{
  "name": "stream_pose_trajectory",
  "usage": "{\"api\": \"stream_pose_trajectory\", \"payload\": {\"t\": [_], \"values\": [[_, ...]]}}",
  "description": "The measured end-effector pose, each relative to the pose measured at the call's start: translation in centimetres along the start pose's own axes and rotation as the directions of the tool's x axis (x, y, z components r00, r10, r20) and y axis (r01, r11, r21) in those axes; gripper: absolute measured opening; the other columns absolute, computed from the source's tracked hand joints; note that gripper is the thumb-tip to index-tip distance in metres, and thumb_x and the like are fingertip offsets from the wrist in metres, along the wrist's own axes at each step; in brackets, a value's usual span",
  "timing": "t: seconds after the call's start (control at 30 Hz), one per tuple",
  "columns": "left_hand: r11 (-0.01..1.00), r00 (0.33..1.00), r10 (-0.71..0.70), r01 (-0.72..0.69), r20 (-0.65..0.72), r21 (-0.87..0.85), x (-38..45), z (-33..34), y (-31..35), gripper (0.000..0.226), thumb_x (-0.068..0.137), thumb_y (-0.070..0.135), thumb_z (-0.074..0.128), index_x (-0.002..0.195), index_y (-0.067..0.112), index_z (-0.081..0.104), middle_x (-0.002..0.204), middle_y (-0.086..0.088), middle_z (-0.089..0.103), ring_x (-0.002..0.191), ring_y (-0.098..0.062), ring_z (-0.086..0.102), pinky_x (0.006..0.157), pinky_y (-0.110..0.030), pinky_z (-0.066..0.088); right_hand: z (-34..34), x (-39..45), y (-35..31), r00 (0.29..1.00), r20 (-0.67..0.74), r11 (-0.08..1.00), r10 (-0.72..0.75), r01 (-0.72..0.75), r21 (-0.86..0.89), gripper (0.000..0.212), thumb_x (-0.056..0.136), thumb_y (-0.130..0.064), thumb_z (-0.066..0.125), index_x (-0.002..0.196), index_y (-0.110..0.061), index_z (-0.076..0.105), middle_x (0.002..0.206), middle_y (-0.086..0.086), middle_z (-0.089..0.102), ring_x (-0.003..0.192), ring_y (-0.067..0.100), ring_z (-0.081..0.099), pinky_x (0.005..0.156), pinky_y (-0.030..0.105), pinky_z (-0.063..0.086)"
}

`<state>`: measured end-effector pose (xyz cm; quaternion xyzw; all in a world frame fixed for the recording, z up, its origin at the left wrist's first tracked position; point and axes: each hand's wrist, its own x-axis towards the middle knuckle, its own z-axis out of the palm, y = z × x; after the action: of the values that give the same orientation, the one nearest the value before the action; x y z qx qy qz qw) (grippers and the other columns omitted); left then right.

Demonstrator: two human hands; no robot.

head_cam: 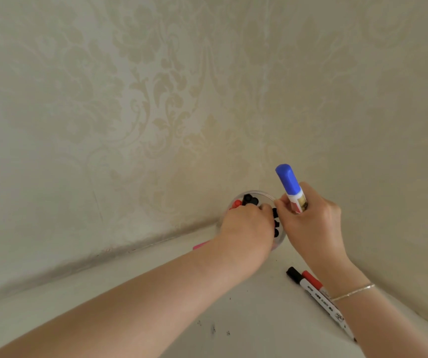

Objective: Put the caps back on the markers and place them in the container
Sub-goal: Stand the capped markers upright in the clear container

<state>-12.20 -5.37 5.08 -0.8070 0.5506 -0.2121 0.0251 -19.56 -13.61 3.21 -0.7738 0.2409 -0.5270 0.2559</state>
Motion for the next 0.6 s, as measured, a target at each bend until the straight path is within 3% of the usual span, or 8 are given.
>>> {"api": "stream_pose_trajectory", "payload": {"t": [0.13,0.3,0.4,0.47,0.6], "values": [[0.998,0.998,0.062,-0.062,-0.028,0.024,-0.2,0.3,-0.6,0.037,0.099,0.030,0.046,0.127,0.007,0.040,0.117,-0.009,0.057,0.104,-0.026,0.056,0.078,-0.033,0.033,0.0,0.1,0.1,1.000,0.013,1.000,0.023,-0.023,-0.002,0.016,0.079,-0.002,0.061,0.072,0.005,0.048,0.059,0.021,0.049,0.053,0.019,0.032,0.047,0.034,0.034],[0.968,0.994,0.082,-0.064,0.066,-0.243,0.1,0.6,-1.5,0.034,0.095,0.033,0.049,0.119,0.010,0.042,0.109,-0.008,0.062,0.095,-0.028,0.057,0.070,-0.029,0.029,0.1,0.0,-0.1,1.000,0.012,1.000,0.001,0.000,-0.010,0.019,0.079,0.000,0.060,0.068,0.003,0.044,0.051,0.003,0.037,0.052,0.019,0.027,0.047,0.029,0.027],[0.870,0.973,0.106,0.009,0.205,-0.493,0.5,0.0,-2.2,0.016,0.086,0.014,0.055,0.097,0.019,0.044,0.100,-0.007,0.063,0.092,-0.029,0.060,0.072,-0.033,0.046,0.1,0.1,-0.2,1.000,0.015,0.999,-0.027,0.027,-0.019,0.023,0.078,0.002,0.060,0.065,0.001,0.041,0.051,0.003,0.037,0.052,0.020,0.027,0.048,0.029,0.028],[0.828,0.961,0.097,0.067,0.260,-0.557,0.7,-0.7,-2.5,0.025,0.080,0.003,0.053,0.081,0.024,0.040,0.096,-0.006,0.063,0.092,-0.028,0.062,0.073,-0.033,0.052,0.2,0.2,-0.3,0.998,0.022,0.998,-0.051,0.052,-0.039,0.032,0.077,0.003,0.059,0.060,-0.009,0.035,0.049,-0.001,0.033,0.050,0.018,0.025,0.047,0.029,0.026],[0.850,0.959,0.047,0.109,0.281,-0.515,1.2,-0.9,-1.6,0.016,0.081,0.006,0.053,0.094,0.014,0.046,0.102,-0.014,0.062,0.095,-0.034,0.061,0.081,-0.039,0.056,0.3,0.5,-0.4,0.992,0.055,0.988,-0.116,0.121,-0.099,0.036,0.074,0.007,0.060,0.061,-0.013,0.032,0.050,-0.006,0.028,0.048,0.016,0.022,0.045,0.028,0.021]]}}
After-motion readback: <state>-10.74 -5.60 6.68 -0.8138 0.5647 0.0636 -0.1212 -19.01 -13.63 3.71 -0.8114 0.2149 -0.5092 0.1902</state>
